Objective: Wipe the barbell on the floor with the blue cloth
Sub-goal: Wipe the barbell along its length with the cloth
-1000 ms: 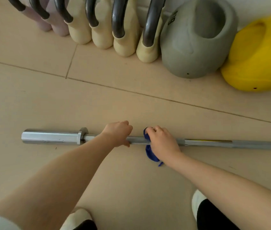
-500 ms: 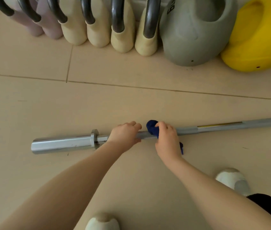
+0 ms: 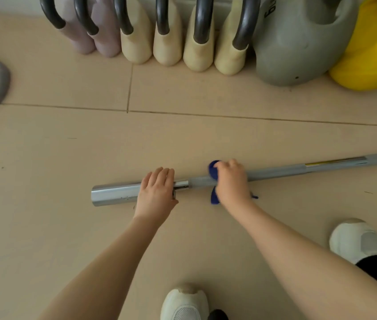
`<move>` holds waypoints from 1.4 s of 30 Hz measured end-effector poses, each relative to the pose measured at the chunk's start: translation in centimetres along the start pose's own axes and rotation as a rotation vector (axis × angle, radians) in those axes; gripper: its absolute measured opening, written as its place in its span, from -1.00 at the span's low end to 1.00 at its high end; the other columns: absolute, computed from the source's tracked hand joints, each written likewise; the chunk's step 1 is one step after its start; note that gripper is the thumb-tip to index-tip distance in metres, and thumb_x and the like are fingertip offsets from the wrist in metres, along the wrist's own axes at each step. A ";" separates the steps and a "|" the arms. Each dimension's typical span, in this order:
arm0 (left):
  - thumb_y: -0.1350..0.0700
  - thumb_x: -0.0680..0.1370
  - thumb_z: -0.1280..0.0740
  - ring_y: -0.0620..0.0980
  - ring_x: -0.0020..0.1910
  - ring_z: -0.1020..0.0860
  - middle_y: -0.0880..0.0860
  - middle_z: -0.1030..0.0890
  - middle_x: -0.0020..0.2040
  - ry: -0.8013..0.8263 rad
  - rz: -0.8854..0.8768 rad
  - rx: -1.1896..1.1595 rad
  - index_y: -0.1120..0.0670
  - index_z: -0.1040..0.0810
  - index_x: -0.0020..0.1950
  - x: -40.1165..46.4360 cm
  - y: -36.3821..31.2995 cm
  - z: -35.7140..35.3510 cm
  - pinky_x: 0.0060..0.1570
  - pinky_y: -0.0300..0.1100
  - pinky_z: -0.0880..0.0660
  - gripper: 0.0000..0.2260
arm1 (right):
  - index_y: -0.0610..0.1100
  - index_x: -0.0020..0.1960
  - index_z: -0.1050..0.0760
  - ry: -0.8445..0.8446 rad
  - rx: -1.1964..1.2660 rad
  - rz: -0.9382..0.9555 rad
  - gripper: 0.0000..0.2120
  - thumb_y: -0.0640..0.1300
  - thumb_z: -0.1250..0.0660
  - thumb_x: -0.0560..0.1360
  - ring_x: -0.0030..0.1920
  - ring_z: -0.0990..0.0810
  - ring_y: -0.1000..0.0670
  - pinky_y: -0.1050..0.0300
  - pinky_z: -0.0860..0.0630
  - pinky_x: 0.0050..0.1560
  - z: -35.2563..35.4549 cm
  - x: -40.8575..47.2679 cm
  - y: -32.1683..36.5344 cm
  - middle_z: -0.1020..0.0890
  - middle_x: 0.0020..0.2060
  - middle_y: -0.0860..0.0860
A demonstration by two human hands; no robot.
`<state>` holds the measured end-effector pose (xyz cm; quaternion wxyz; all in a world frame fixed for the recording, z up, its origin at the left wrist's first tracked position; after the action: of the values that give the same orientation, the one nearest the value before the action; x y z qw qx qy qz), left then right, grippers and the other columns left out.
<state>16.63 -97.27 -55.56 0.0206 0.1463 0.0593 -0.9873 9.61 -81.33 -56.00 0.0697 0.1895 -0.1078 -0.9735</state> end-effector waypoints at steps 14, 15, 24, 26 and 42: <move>0.01 0.46 -0.41 0.03 0.47 -0.18 -0.03 -0.36 0.40 0.132 0.060 -0.215 0.07 -0.24 0.44 0.7 0.4 -0.3 0.40 -0.13 -0.13 -0.39 | -0.20 0.16 -0.40 0.081 0.054 -0.084 -0.74 -0.30 -0.24 0.48 0.14 -0.45 -0.18 0.00 -0.38 0.14 -1.5 -1.2 5.3 -0.50 0.13 -0.15; 0.03 0.51 -0.34 0.04 0.50 -0.12 -0.07 -0.32 0.43 0.138 0.079 -0.233 0.03 -0.20 0.47 0.9 0.6 -0.3 0.41 -0.13 -0.10 -0.43 | -0.20 0.17 -0.39 0.106 0.076 -0.001 -0.75 -0.28 -0.23 0.49 0.15 -0.45 -0.17 0.01 -0.38 0.14 -2.3 -1.7 7.5 -0.49 0.14 -0.15; -0.05 0.50 -0.36 0.09 0.48 -0.09 -0.09 -0.27 0.47 0.302 0.142 -0.320 0.01 -0.06 0.52 2.5 1.5 -0.5 0.39 -0.06 -0.17 -0.30 | -0.12 0.20 -0.42 0.034 -0.129 -0.055 -0.71 -0.28 -0.12 0.51 0.07 -0.46 -0.20 -0.08 -0.48 -0.01 0.8 -0.2 0.3 -0.47 0.09 -0.13; -0.06 0.51 -0.35 0.09 0.49 -0.07 -0.10 -0.22 0.50 0.300 0.146 -0.313 0.00 0.00 0.53 2.3 1.6 -0.6 0.40 -0.05 -0.15 -0.27 | -0.13 0.15 -0.43 0.020 -0.027 -0.085 -0.74 -0.28 -0.17 0.49 0.03 -0.47 -0.24 -0.08 -0.51 -0.06 0.5 -0.3 1.3 -0.45 0.07 -0.15; -0.04 0.50 -0.37 0.16 0.49 0.00 0.02 -0.16 0.47 0.204 0.137 -0.112 0.06 -0.09 0.50 2.2 0.6 0.6 0.45 -0.04 -0.03 -0.32 | -0.17 0.17 -0.52 -0.022 0.175 0.084 -0.61 -0.40 -0.25 0.38 -0.01 -0.53 -0.27 -0.06 -0.48 -0.04 -0.7 -1.1 3.0 -0.49 0.16 -0.18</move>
<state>14.36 -98.04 -55.68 0.0899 0.2484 0.1058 -0.9587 11.17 -84.19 -55.55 0.0922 0.1797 -0.2011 -0.9585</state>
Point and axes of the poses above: each hand's wrist, its own x-axis towards the middle knuckle, its own z-axis out of the back of the hand, y = z × x, the point moved 5 cm from there along x, towards the middle knuckle
